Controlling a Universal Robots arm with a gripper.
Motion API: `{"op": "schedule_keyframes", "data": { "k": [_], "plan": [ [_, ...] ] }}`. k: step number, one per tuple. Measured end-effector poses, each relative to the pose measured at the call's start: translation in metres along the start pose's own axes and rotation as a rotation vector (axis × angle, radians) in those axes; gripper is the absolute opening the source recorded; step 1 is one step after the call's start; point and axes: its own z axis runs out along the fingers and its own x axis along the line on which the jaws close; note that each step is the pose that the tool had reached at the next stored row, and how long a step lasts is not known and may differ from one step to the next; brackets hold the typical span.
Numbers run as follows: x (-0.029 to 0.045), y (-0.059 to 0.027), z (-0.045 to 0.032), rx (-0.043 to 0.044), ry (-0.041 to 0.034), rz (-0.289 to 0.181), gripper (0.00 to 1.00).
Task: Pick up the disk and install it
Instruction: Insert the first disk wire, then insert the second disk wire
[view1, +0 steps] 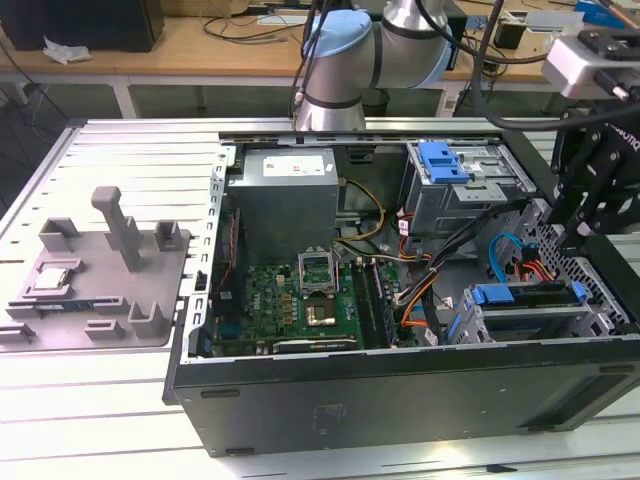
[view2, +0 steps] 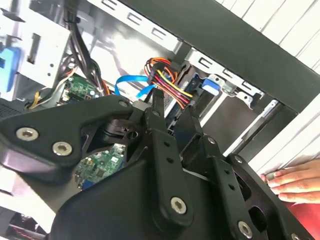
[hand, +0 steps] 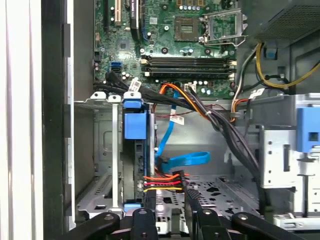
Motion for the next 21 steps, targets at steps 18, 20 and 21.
{"op": "schedule_keyframes", "data": {
  "k": [18, 20, 21],
  "plan": [
    [-0.0095, 0.0013, -0.0019, 0.0, 0.0838, 0.0, 0.36],
    [-0.0152, 0.004, -0.0018, -0.0001, 0.1026, 0.0, 0.36],
    [-0.0177, 0.0058, -0.0016, -0.0001, 0.1233, 0.0, 0.36]
  ]
}}
